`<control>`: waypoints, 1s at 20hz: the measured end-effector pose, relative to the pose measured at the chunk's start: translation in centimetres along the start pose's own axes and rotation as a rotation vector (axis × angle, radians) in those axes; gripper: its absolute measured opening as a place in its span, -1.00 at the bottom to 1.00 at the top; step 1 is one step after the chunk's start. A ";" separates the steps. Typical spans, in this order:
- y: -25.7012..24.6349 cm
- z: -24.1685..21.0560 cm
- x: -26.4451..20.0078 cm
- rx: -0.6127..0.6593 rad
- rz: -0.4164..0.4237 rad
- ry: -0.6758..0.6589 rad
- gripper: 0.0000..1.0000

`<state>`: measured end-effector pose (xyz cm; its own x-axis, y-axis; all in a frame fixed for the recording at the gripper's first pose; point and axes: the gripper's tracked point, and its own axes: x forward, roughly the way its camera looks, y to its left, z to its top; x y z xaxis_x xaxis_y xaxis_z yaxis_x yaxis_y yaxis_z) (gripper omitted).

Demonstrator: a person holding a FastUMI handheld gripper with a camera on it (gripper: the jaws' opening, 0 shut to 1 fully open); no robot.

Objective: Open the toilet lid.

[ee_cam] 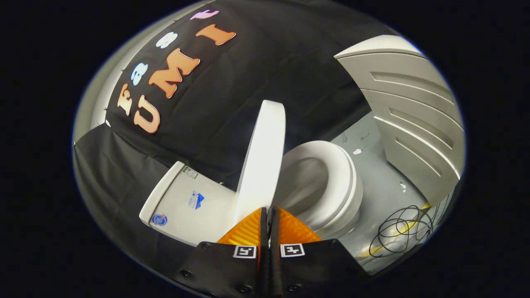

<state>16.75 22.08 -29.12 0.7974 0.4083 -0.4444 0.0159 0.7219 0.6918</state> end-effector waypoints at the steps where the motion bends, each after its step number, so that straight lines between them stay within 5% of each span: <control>1: 0.4 0.1 -0.1 -0.007 -0.008 0.001 -0.84; 20: 8.2 1.8 -1.7 -0.191 -0.086 -0.042 -0.85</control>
<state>16.66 26.29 -21.67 0.8225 0.3196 -0.4704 -0.0262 0.8476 0.5300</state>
